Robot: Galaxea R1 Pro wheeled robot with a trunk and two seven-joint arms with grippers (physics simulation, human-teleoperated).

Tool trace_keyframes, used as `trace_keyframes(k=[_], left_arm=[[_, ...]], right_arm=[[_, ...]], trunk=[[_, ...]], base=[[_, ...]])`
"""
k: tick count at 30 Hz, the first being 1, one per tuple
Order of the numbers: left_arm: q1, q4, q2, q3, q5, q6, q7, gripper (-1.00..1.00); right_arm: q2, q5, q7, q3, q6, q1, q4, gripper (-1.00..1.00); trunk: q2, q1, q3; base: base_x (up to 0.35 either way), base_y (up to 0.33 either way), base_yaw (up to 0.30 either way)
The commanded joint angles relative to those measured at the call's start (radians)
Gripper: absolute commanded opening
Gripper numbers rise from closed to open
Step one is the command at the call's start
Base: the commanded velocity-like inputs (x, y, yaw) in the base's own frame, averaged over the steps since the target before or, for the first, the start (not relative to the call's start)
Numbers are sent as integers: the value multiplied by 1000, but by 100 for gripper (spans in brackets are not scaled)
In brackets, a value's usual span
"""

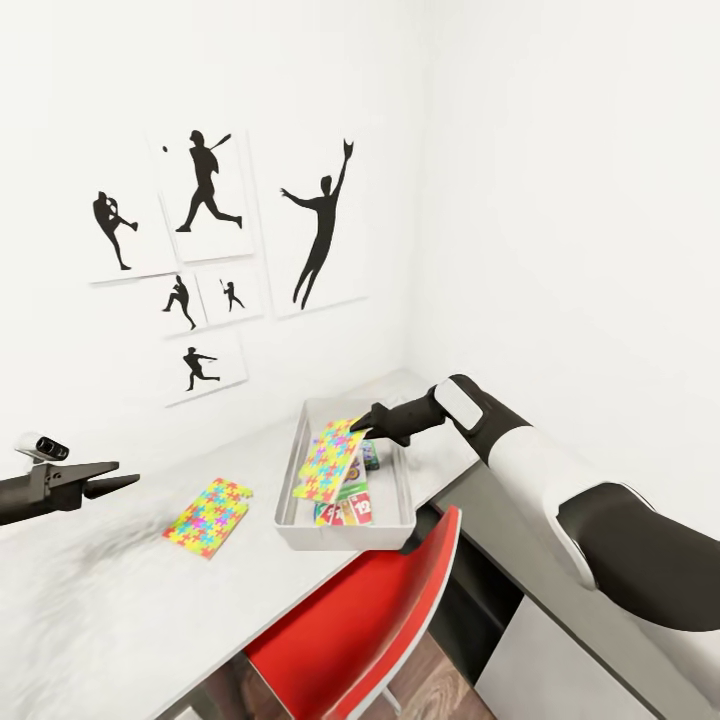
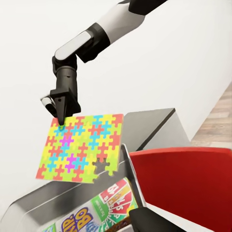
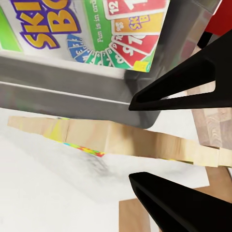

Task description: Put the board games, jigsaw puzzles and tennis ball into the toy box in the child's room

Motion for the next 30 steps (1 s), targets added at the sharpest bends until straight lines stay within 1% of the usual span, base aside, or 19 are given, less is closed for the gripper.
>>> trace_keyframes(k=[1,8,15,30], left_arm=[[-1,0,0,-1,0,11,-3,100],[-1,0,-1,-1,0,11,-3,100],[-1,0,-1,-1,0,11,-3,100],[-1,0,0,-1,0,11,-3,100]], right_arm=[[0,8,10,5,0,-1,0,-100],[0,8,8,5,0,-1,0,-100],[0,8,6,5,0,-1,0,-100],[0,9,2,6,-1,-1,0,-100]], trunk=[[-2,1,-2],[-2,1,-2],[-2,1,-2],[-2,1,-2]], base=[[0,28,0],[0,8,0],[0,85,0],[0,4,0]])
